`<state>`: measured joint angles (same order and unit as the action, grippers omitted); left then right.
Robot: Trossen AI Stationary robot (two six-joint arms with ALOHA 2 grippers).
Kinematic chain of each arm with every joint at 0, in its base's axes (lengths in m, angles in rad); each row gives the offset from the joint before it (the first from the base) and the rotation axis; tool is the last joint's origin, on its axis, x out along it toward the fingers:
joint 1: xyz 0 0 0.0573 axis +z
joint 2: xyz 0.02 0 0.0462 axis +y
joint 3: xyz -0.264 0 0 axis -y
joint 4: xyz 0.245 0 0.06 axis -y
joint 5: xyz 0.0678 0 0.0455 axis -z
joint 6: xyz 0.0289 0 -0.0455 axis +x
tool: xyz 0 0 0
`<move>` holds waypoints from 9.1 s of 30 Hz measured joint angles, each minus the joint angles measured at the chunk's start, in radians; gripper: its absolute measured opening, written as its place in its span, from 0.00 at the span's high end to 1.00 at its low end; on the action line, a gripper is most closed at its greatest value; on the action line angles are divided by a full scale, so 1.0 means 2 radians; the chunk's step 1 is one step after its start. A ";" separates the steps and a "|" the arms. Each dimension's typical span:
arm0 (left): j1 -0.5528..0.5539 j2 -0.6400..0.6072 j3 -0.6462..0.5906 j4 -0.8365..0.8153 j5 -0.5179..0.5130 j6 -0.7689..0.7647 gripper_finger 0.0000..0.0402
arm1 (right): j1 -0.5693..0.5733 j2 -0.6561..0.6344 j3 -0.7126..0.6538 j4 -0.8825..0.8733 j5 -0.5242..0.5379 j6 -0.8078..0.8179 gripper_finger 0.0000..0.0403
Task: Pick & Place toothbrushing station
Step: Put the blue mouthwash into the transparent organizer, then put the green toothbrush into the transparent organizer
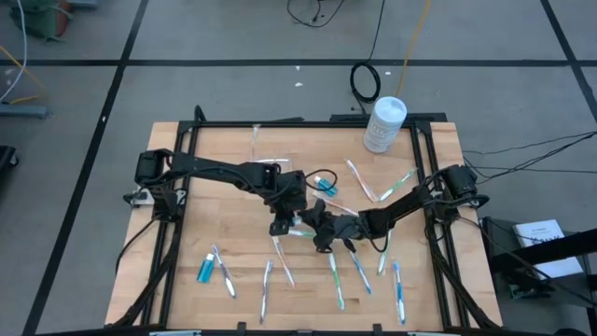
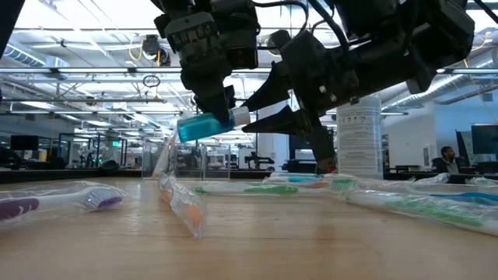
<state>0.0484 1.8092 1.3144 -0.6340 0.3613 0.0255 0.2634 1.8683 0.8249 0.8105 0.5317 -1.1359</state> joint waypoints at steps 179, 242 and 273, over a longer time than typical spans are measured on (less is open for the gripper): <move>0.071 -0.389 -0.465 0.448 -0.273 -0.127 0.57 | -0.255 -0.278 -0.196 -0.712 0.021 1.315 0.72; 0.071 -0.389 -0.465 0.558 -0.272 -0.081 0.57 | -0.212 0.055 0.124 0.263 -0.097 0.484 0.95; 0.071 -0.389 -0.465 0.562 -0.295 -0.062 0.57 | -0.286 0.186 0.223 0.234 -0.116 0.565 0.96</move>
<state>0.1902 1.0306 0.3843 0.4900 -0.2284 -0.0994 -0.3083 2.2410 1.2713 1.2785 0.2997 -0.0063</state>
